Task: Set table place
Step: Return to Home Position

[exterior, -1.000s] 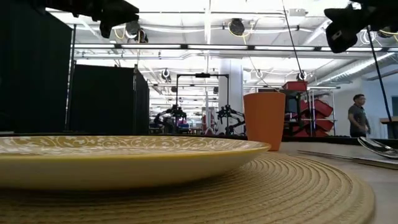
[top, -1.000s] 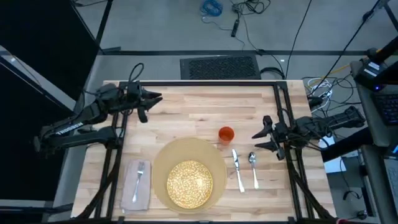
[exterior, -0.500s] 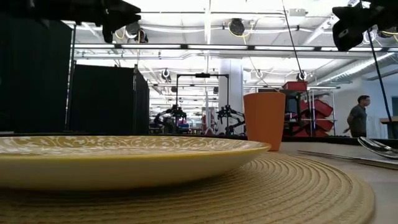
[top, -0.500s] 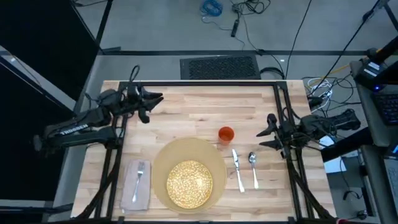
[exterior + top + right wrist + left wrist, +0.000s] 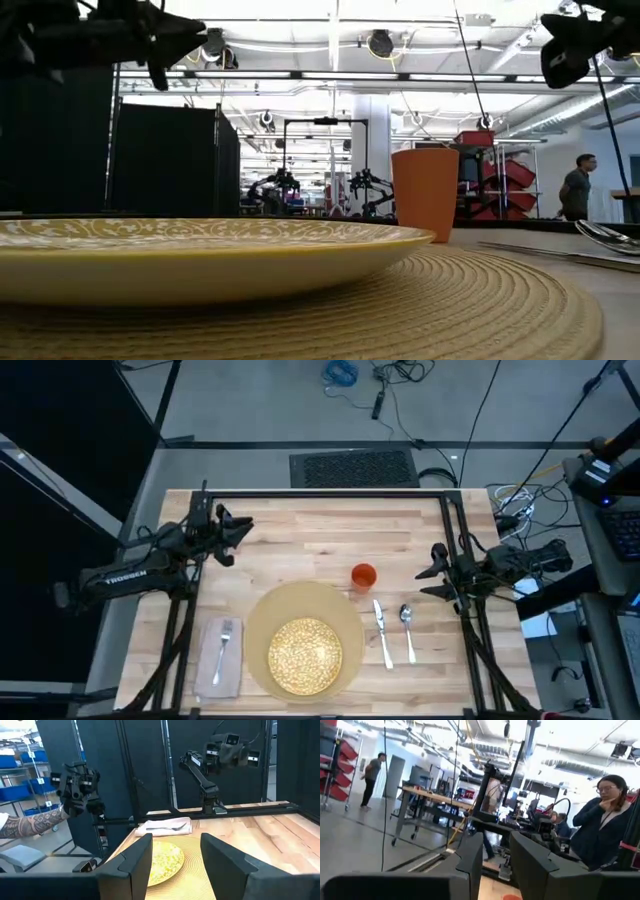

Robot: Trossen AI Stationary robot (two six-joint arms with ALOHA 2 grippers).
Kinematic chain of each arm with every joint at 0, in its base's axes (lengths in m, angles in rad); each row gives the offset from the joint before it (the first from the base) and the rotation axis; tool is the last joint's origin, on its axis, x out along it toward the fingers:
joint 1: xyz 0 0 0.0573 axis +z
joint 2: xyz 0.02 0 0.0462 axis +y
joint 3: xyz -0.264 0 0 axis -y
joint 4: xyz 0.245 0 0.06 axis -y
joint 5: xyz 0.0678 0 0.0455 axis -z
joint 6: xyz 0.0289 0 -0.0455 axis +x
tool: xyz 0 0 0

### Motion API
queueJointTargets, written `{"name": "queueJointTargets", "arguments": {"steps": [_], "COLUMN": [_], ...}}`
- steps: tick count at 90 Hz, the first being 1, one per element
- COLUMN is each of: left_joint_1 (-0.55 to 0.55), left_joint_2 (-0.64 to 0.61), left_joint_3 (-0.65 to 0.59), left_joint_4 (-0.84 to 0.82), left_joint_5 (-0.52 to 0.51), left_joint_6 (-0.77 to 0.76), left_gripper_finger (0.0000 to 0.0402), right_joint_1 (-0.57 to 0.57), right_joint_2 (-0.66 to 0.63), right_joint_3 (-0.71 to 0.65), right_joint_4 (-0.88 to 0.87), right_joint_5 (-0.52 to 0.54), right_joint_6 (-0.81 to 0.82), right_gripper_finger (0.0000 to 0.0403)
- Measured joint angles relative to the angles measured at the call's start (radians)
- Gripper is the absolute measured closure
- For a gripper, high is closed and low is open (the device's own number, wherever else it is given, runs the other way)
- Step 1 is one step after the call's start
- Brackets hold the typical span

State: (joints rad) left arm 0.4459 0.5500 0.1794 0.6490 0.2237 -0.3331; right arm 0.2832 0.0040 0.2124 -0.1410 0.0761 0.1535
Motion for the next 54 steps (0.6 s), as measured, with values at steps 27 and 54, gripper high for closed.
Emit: {"name": "queueJointTargets", "arguments": {"steps": [27,54], "left_joint_1": [-0.278,-0.578], "left_joint_2": [-0.009,-0.036], "left_joint_3": [-0.001,-0.001], "left_joint_4": [0.068,-0.041], "left_joint_5": [-0.121,-0.431], "left_joint_6": [0.135,0.290], "left_gripper_finger": [0.0320,0.0320], "right_joint_1": [0.000,-0.001], "right_joint_2": [0.000,0.000], "right_joint_3": [-0.009,-0.009], "right_joint_4": [0.001,0.001], "right_joint_5": [0.001,0.003], "right_joint_6": [0.014,-0.017], "right_gripper_finger": [0.0250,0.0250]}}
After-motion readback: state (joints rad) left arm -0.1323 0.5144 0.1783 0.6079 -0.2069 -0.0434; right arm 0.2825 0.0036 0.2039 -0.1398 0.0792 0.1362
